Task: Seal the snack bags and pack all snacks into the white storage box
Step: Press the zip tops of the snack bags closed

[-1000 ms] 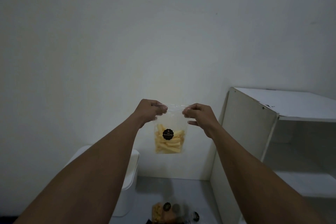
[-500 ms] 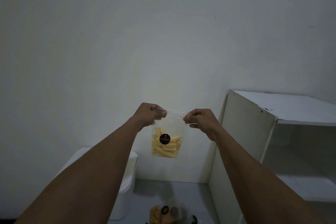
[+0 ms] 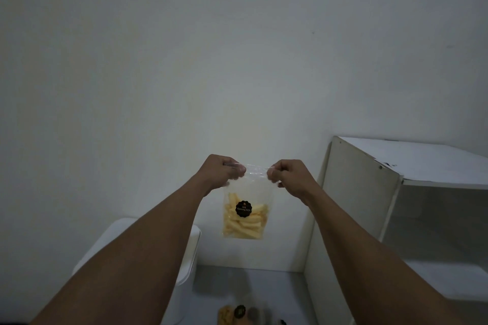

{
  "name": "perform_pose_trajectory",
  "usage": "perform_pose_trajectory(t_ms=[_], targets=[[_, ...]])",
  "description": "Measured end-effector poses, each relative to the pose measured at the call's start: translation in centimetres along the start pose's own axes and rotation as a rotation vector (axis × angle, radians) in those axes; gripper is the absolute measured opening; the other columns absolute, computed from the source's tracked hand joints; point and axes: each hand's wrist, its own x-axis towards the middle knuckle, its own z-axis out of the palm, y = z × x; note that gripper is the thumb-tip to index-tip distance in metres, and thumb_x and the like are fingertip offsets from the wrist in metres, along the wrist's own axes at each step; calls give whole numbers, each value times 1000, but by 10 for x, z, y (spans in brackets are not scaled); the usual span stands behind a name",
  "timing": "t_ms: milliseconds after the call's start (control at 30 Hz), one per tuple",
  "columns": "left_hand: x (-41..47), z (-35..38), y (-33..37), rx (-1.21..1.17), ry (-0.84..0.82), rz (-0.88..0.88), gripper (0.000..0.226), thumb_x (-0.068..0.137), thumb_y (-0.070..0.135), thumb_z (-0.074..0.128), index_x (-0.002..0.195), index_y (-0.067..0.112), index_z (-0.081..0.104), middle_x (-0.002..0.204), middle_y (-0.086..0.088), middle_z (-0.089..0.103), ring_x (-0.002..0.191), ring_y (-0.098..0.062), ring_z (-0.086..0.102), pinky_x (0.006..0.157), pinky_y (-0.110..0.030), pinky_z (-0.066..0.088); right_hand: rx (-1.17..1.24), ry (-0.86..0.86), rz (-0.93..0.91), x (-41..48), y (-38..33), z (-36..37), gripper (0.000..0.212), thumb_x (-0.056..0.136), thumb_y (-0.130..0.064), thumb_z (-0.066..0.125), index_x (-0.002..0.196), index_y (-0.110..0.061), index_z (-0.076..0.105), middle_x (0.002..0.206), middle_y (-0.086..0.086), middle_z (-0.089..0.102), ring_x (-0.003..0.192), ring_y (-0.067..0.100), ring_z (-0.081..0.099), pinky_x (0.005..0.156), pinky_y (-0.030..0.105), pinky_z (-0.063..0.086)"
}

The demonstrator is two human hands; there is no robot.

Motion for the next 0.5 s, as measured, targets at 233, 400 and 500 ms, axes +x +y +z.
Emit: perform_pose_trajectory(t_ms=[233,400,500], targets=[[2,5,3,35,-18,3,16,80,19,79,90,6,76,98,-9,75,82,-14,62,72,-30,47,-73,-27,-31,2,-4,7,12,86,-16,68,84,-5,73,86,15,72,71,15,60,67,30,47],[2,6,2,22,-19,2,17,80,20,79,89,6,76,89,-4,74,80,-14,62,72,-29,47,-97,-21,-47,4,-3,4,10,83,-16,70,80,-7,73,80,10,71,69,14,59,65,30,45],[3,5,1,29,-18,5,18,80,22,79,88,7,76,92,-6,75,80,-13,62,73,-30,47,-111,-55,-63,4,-7,8,12,84,-22,72,85,-11,75,75,2,69,64,7,58,60,21,44]])
